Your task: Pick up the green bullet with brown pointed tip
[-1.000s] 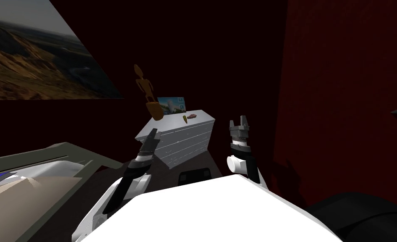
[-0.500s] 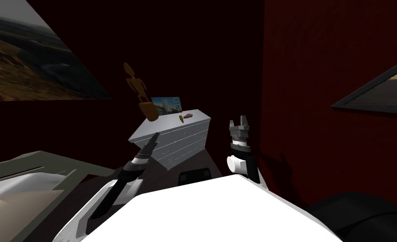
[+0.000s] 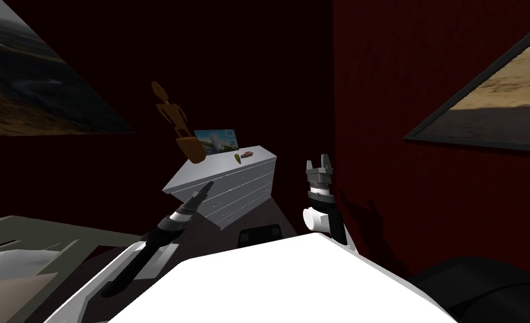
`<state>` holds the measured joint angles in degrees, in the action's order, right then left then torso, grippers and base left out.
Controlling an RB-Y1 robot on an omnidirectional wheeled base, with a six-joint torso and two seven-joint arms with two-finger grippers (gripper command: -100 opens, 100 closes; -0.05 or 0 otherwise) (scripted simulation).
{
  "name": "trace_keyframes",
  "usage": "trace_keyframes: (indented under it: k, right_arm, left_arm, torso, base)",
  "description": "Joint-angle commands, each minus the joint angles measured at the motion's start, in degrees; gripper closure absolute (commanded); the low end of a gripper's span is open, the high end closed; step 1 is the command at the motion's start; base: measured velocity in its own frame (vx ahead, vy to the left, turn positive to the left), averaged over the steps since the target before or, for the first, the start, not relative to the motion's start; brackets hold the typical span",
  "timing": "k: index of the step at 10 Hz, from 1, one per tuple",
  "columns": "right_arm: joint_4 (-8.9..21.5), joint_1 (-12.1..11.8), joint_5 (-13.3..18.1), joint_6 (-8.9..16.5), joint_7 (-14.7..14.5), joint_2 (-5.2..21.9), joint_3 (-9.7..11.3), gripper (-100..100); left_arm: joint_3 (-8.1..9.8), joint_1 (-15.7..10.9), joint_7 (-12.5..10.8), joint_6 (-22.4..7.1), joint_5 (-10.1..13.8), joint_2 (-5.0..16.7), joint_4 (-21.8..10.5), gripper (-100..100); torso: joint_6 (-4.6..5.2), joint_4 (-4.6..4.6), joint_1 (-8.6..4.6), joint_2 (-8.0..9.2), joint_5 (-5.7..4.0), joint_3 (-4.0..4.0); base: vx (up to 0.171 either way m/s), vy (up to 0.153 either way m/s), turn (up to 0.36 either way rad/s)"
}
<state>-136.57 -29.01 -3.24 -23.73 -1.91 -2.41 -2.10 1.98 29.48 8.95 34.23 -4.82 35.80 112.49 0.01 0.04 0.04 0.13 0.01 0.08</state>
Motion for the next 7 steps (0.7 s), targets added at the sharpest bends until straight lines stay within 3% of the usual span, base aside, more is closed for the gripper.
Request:
trace_keyframes:
  k: [1,7]
  right_arm:
    - [0.0,0.0,0.0,0.0,0.0,0.0,0.0,0]
    - [0.0,0.0,0.0,0.0,0.0,0.0,0.0,0]
  left_arm:
    - [0.44,0.51,0.83,1.17,-0.44,2.86,-1.43,-100]
    - [1.73,1.84,3.83,3.86,-2.53,12.27,-6.24,-100]
  torso:
    - [0.0,0.0,0.0,0.0,0.0,0.0]
    - [0.01,-0.01,0.01,-0.05,0.0,-0.03]
  base:
    - [-0.04,-0.003,-0.095]
    - [-0.024,-0.001,-0.113]
